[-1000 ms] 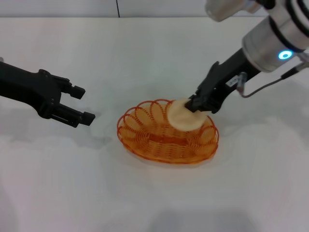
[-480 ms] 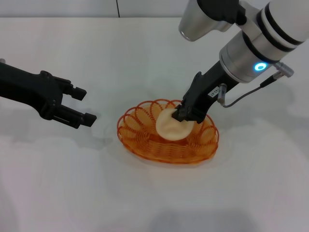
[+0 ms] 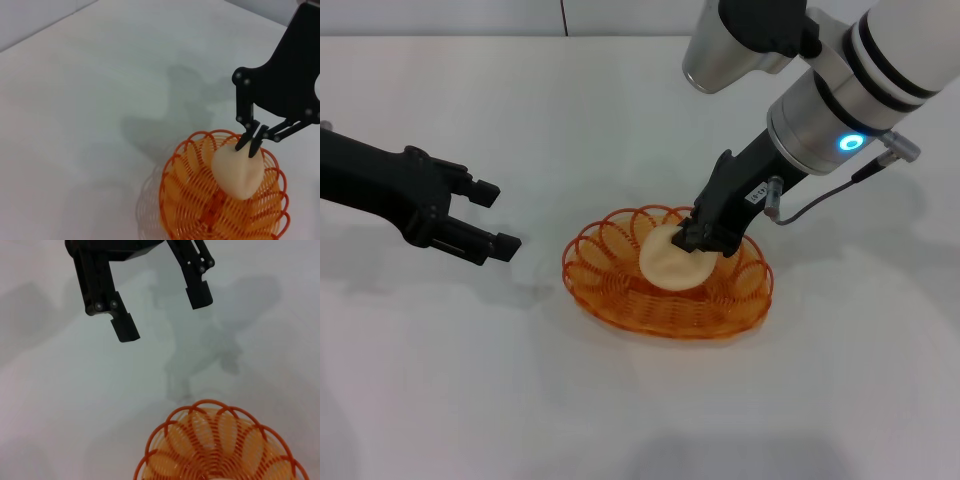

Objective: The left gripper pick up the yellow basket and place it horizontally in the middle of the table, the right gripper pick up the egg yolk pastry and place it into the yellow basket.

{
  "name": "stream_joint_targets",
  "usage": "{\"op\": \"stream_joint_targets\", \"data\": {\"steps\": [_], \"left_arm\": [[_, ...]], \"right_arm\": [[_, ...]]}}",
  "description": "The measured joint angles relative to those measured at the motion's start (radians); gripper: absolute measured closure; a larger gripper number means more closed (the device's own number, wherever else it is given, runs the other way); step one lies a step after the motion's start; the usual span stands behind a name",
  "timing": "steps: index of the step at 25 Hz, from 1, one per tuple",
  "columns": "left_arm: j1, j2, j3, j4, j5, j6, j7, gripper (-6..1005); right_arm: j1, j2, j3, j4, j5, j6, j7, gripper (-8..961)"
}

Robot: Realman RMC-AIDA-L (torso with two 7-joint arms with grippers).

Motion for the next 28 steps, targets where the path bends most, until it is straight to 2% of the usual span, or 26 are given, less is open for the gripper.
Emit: {"op": "stream_joint_targets", "data": {"steps": [8,16,18,23,28], "left_arm": [[-0.002,0.000,0.000,0.000,0.002,-0.008,-0.001,138],[0.002,0.001,-0.022,-0.001,-0.003,-0.014,0.006,138],[0.007,0.003,-0.035,-0.001,-0.004,-0.014,0.010,138],[0.015,0.005,-0.038,-0.003,-0.009,-0.029,0.019,138],[0.018,0.005,-0.043,-0.003,-0.028,-0.041,0.027,137]], "right_arm": [[0.001,-0.002,0.000,-0.005,0.000,-0.001,-0.002,908],[-0.026,-0.010,0.043,-0.036,-0.012,-0.005,-0.002,639],[-0.056,-0.012,0.087,-0.068,-0.013,-0.012,-0.004,562],[-0.182,-0.019,0.249,-0.163,-0.014,-0.037,-0.055,328],[-0.292,-0.021,0.408,-0.173,-0.014,-0.070,-0.144,136]]}}
